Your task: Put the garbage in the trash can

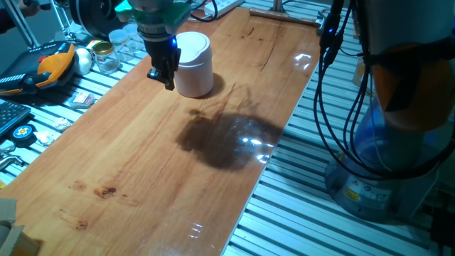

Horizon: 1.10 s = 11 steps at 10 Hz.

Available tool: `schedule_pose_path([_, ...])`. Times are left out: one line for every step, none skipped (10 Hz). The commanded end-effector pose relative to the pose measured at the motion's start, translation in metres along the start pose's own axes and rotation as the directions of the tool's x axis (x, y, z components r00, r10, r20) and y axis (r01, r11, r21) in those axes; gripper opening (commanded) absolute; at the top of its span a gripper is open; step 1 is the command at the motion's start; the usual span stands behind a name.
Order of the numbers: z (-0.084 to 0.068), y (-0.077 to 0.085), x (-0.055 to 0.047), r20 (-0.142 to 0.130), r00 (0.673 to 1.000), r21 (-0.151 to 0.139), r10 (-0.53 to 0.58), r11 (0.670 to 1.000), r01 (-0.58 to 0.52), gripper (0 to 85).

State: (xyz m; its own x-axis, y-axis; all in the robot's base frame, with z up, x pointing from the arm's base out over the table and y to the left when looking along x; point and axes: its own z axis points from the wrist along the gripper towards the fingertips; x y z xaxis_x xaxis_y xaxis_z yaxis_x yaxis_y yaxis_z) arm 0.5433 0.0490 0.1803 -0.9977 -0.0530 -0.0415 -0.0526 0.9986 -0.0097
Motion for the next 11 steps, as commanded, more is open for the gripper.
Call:
schedule_pose_path([0.0,0.0,0.0,0.0,1.0,0.0,-0.002,1.0,0.002,0.0])
schedule_pose_path([0.0001,0.0,0.0001,0.001,1.0,0.0,-0.002,1.0,0.002,0.0])
schedule_pose_path([0.0002,-0.0001,0.0002,0.001,1.0,0.0,-0.003,1.0,0.003,0.0])
schedule_pose_path([0.0003,-0.0002,0.0003,0.001,1.0,0.0,-0.005,1.0,0.005,0.0])
schedule_pose_path([0.0004,-0.0001,0.0003,0.001,1.0,0.0,-0.005,1.0,0.005,0.0])
schedule_pose_path([0.0005,0.0,0.0004,0.001,1.0,-0.001,-0.005,1.0,0.005,0.0])
schedule_pose_path([0.0005,0.0,0.0004,0.003,1.0,-0.001,-0.005,1.0,0.005,0.0])
schedule_pose_path([0.0006,0.0,0.0004,0.004,1.0,0.0,-0.006,1.0,0.006,0.0])
schedule_pose_path([0.0004,-0.0001,0.0004,0.009,1.0,0.001,-0.006,1.0,0.006,0.0])
schedule_pose_path([0.001,0.0003,0.0001,0.015,1.0,0.004,-0.003,1.0,0.003,0.0])
schedule_pose_path([0.0013,0.0005,0.0,0.019,1.0,0.013,-0.001,1.0,0.0,0.0])
